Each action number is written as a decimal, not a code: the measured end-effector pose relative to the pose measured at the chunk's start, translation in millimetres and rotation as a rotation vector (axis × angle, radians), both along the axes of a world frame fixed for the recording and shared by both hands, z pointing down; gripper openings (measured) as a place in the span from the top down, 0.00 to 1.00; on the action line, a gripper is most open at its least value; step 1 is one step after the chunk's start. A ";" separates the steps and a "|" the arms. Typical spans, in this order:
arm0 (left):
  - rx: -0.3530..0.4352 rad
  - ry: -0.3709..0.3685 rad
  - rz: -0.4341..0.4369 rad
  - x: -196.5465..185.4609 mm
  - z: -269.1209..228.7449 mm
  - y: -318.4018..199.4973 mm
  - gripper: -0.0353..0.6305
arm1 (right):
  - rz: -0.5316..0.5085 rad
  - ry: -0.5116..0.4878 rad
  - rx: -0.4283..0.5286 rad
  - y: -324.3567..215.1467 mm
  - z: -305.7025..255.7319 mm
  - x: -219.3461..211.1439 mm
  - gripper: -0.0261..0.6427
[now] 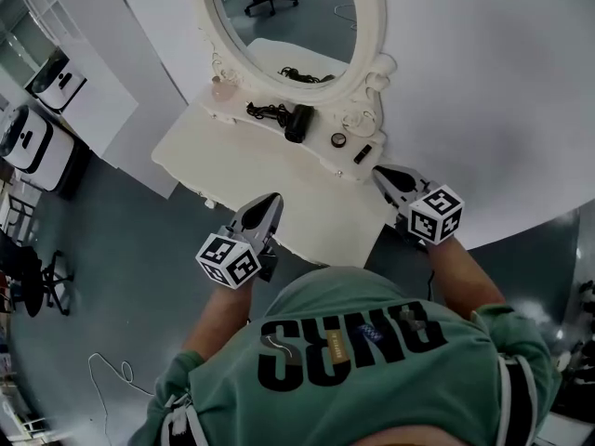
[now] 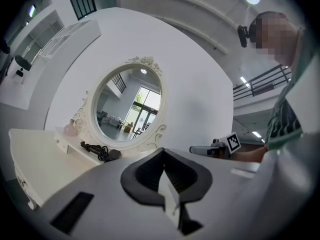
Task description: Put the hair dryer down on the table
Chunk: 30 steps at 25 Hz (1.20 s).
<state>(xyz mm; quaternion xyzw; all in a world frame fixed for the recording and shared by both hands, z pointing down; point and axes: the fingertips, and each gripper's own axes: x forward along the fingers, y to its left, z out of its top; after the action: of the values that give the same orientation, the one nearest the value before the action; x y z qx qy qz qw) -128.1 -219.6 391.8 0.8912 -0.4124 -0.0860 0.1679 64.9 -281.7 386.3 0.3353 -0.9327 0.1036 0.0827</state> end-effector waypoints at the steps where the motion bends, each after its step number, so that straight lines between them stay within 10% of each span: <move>1: 0.002 0.000 0.002 1.3 -0.8 -0.1 0.93 | 0.001 -0.003 -0.001 -0.4 -0.2 0.7 0.97; 30: 0.022 -0.021 -0.011 -1.8 -3.0 -3.0 0.93 | -0.021 0.012 0.009 -6.5 2.0 -5.3 0.97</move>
<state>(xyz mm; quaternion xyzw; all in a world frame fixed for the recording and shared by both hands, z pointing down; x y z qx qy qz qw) -129.9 -222.6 388.7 0.8916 -0.4180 -0.0819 0.1533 59.7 -288.2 388.4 0.3263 -0.9362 0.0962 0.0880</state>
